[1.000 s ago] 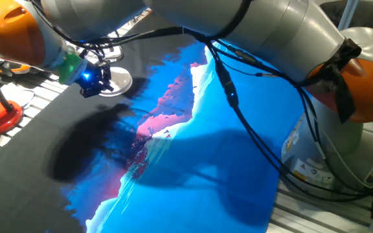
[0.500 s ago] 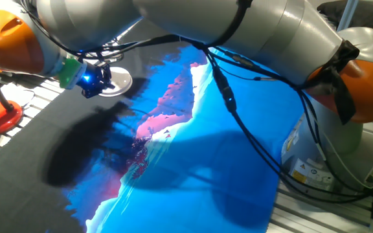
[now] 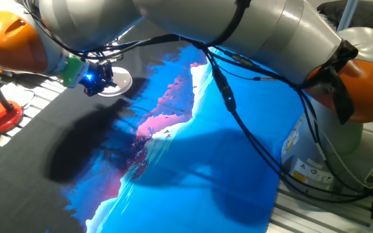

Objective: Turn off the desk lamp by pressing the button

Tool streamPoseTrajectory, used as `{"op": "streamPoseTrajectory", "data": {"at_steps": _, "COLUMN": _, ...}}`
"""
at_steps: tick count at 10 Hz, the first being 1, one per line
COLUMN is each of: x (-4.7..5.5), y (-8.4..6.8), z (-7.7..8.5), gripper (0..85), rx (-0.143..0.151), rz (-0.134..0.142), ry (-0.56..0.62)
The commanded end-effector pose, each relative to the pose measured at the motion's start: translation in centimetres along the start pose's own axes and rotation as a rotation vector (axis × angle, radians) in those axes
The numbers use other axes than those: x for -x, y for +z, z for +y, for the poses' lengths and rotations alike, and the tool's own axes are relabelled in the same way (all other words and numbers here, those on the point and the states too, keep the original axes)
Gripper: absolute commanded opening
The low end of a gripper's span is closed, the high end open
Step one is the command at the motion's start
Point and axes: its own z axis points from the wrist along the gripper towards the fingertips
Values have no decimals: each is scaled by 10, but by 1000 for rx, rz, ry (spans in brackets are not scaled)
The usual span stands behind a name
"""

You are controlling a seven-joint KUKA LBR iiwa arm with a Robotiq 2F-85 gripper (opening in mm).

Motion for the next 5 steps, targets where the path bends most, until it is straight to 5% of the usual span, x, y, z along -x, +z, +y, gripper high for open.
{"op": "streamPoseTrajectory", "data": {"at_steps": 1, "x": 1, "y": 2, "z": -1, "gripper": 0, "rx": 0, "rz": -1, "ry": 0}}
{"op": "streamPoseTrajectory", "data": {"at_steps": 5, "x": 9, "y": 10, "z": -5, "gripper": 0, "rx": -7, "rz": -11, "ry": -5}}
